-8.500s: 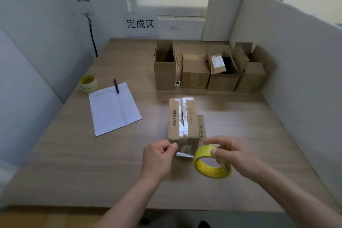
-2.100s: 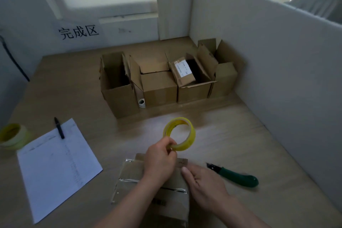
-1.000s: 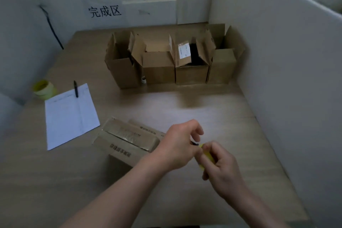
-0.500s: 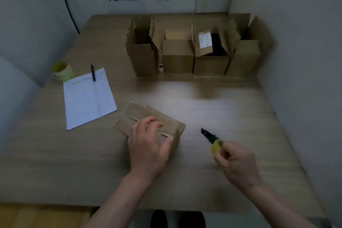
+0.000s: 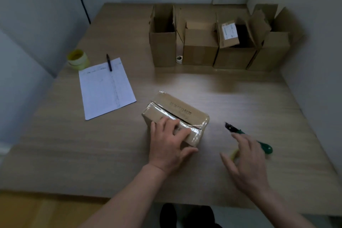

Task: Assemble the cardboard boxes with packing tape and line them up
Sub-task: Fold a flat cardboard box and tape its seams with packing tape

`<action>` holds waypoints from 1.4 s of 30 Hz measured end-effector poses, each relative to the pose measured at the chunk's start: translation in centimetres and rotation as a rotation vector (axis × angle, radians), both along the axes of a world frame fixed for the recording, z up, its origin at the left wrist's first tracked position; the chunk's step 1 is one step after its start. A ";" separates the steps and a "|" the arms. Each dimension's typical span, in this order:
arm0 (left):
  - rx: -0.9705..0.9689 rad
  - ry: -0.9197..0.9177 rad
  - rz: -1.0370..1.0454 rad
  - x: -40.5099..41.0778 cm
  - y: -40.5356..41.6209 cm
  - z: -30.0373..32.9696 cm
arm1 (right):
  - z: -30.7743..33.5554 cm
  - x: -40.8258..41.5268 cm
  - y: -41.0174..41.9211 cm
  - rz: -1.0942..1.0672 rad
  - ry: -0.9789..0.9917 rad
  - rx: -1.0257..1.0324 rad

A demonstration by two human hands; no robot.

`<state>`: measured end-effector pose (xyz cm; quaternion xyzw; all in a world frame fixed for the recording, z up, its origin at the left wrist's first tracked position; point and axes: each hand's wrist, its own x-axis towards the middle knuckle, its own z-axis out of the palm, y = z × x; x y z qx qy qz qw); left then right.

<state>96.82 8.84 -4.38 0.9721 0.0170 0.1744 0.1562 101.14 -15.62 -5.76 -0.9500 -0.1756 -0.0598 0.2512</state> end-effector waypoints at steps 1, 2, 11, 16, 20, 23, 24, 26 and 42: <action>-0.017 -0.019 -0.018 0.1 0.3 -0.3 | 1.4 0.5 1.4 0.033 0.002 0.084; -0.045 -0.038 -0.031 0.2 0.7 -0.5 | 2.6 1.3 2.8 0.072 0.034 0.139; -0.328 0.038 -0.141 0.9 3.4 -0.8 | 0.6 3.9 10.5 0.296 0.153 0.189; -0.450 -0.153 0.101 0.2 3.9 -0.4 | 0.4 2.2 11.9 0.149 0.078 0.160; -0.655 -0.045 0.360 -1.1 0.1 -0.4 | 0.1 -0.2 14.0 -0.053 0.094 0.184; -0.849 -0.031 0.398 -0.4 -1.4 -1.4 | 0.8 0.1 14.8 -0.105 0.143 0.327; -0.856 -0.037 0.402 -0.1 -1.3 -1.6 | 1.0 0.8 14.6 -0.089 0.148 0.333; -0.822 -0.038 0.378 0.1 -0.7 -1.8 | 1.6 2.4 13.7 0.014 0.170 0.233; -0.673 0.079 0.345 0.9 0.7 -0.8 | 5.2 17.1 23.0 0.469 0.246 -0.433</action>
